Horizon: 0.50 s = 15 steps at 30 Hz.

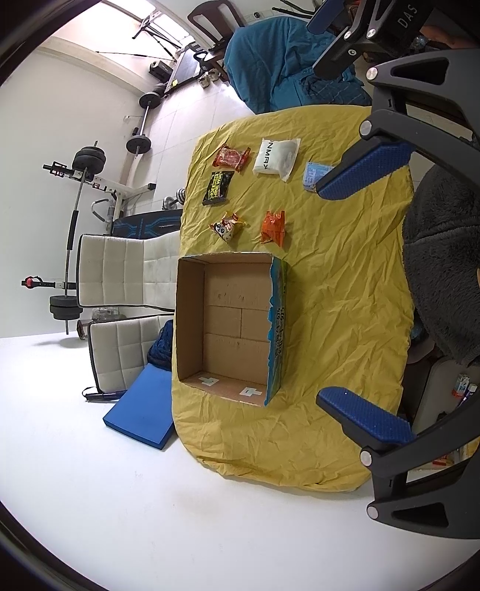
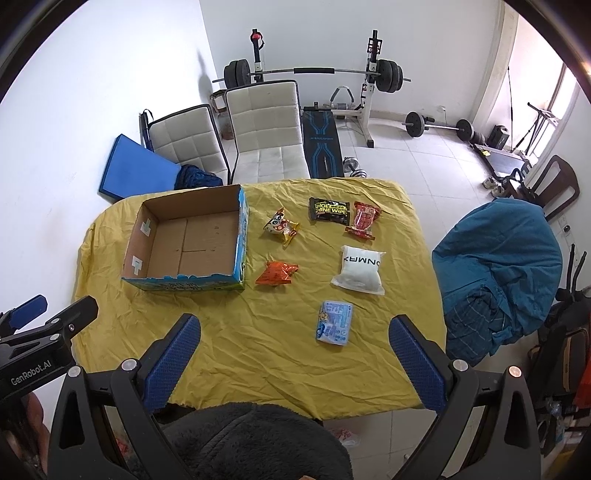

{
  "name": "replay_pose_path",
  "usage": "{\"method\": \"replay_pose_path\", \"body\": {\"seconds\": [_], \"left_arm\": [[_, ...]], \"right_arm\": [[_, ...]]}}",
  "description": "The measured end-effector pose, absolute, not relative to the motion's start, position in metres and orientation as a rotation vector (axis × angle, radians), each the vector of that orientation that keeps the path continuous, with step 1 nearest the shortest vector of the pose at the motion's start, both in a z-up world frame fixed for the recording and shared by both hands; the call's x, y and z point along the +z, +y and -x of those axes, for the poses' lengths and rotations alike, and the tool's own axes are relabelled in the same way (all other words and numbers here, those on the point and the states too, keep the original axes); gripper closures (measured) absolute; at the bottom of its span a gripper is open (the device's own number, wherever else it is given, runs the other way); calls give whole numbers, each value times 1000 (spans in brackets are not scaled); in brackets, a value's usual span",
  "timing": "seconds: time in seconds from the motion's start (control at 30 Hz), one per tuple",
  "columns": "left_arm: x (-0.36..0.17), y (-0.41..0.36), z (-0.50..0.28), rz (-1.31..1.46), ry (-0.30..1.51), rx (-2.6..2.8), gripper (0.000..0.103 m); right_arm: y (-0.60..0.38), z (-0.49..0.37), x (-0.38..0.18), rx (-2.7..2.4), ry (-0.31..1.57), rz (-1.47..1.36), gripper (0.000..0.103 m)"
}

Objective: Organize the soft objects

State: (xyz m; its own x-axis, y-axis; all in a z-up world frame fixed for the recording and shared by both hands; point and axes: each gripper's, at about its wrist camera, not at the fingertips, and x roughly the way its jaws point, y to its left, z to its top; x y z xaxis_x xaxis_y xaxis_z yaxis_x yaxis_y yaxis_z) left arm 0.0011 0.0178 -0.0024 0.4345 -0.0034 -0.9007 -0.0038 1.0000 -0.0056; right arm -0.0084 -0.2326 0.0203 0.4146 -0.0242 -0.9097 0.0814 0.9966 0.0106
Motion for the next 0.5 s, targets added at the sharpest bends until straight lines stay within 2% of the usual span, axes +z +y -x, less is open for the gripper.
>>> {"method": "replay_pose_path", "body": {"seconds": [0.5], "left_arm": [[-1,16,2,8,1116,-7,0]], "right_arm": [[-230,13,25,-71,1127,-53,0]]}}
